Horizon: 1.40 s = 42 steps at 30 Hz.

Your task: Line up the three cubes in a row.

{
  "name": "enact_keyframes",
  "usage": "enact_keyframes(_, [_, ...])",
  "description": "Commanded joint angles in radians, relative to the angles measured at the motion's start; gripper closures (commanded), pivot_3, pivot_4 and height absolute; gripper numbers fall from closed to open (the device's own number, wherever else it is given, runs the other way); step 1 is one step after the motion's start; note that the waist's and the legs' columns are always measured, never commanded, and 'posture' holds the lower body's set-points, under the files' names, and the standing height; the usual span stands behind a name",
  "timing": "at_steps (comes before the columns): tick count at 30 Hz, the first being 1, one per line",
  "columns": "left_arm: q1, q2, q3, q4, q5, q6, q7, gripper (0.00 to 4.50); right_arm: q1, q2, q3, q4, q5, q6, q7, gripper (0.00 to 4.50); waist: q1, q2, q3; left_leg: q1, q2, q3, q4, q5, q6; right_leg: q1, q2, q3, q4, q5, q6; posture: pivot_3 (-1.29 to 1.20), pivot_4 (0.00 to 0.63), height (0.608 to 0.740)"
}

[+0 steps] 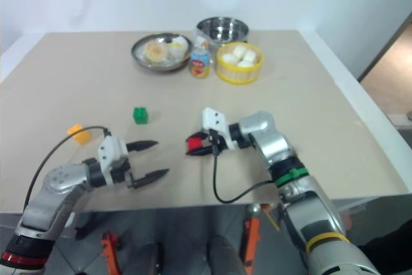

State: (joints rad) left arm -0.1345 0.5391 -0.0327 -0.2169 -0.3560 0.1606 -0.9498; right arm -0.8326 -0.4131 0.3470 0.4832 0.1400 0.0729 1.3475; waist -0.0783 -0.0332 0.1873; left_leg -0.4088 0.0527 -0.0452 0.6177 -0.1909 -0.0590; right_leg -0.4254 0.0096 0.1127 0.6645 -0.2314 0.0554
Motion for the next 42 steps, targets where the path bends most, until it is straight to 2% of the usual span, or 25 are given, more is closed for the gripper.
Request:
enact_keyframes(1, [0.000, 0.013, 0.003, -0.045, -0.021, 0.000, -0.014, 0.00, -0.034, 0.008, -0.012, 0.015, -0.005, -0.030, 0.023, 3.22, 0.000, 0.000, 0.000, 0.000, 0.000, 0.000, 0.000, 0.000, 0.000, 0.000, 0.000, 0.000, 0.000, 0.000, 0.000, 0.00, 0.150, 0.740])
enact_keyframes(11, [-0.001, 0.019, 0.002, -0.035, -0.013, -0.008, -0.028, 0.00, -0.079, 0.029, -0.025, 0.115, -0.021, -0.049, 0.054, 3.22, 0.000, 0.000, 0.000, 0.000, 0.000, 0.000, 0.000, 0.000, 0.000, 0.000, 0.000, 0.000, 0.000, 0.000, 0.000, 0.00, 0.150, 0.740])
enact_keyframes(12, [-0.001, 0.020, 0.003, -0.033, -0.012, -0.009, -0.028, 0.00, -0.084, 0.030, -0.029, 0.121, -0.019, -0.044, 0.057, 2.18, 0.000, 0.000, 0.000, 0.000, 0.000, 0.000, 0.000, 0.000, 0.000, 0.000, 0.000, 0.000, 0.000, 0.000, 0.000, 0.00, 0.150, 0.740])
enact_keyframes(18, [0.001, 0.022, 0.005, -0.027, -0.010, -0.010, -0.028, 0.00, -0.093, 0.021, -0.047, 0.104, -0.005, -0.024, 0.071, 0.11, 0.000, 0.000, 0.000, 0.000, 0.000, 0.000, 0.000, 0.000, 0.000, 0.000, 0.000, 0.000, 0.000, 0.000, 0.000, 0.00, 0.150, 0.740])
enact_keyframes(24, [0.017, 0.011, 0.032, -0.025, -0.013, -0.002, 0.016, 0.00, -0.067, 0.009, -0.119, -0.076, 0.067, 0.089, 0.027, 0.05, 0.000, 0.001, 0.000, 0.000, 0.000, 0.000, 0.000, 0.000, 0.000, 0.000, 0.000, 0.000, 0.001, 0.000, 0.000, 0.00, 0.150, 0.740])
enact_keyframes(29, [0.042, -0.017, 0.100, -0.031, -0.007, 0.009, 0.132, 0.00, 0.006, 0.018, -0.216, -0.344, 0.186, 0.306, -0.115, 0.05, 0.001, 0.001, 0.000, 0.000, 0.000, -0.001, 0.000, 0.000, 0.000, 0.000, 0.000, -0.001, 0.001, 0.000, 0.000, 0.00, 0.150, 0.740])
enact_keyframes(34, [0.015, -0.096, 0.158, -0.024, 0.089, 0.031, 0.394, 0.00, 0.135, 0.028, -0.231, -0.591, 0.230, 0.407, -0.252, 0.05, 0.001, 0.001, 0.000, 0.000, 0.000, -0.002, 0.000, 0.000, 0.000, 0.000, 0.000, -0.002, 0.001, 0.000, 0.000, 0.00, 0.150, 0.740])
enact_keyframes(42, [-0.043, -0.246, 0.133, -0.004, 0.178, 0.118, 0.648, 0.00, 0.184, 0.030, -0.221, -0.645, 0.206, 0.375, -0.366, 0.05, 0.002, 0.000, 0.000, 0.000, -0.001, -0.001, 0.003, 0.000, 0.000, 0.001, 0.000, -0.001, 0.001, 0.002, 0.001, 0.00, 0.150, 0.740])
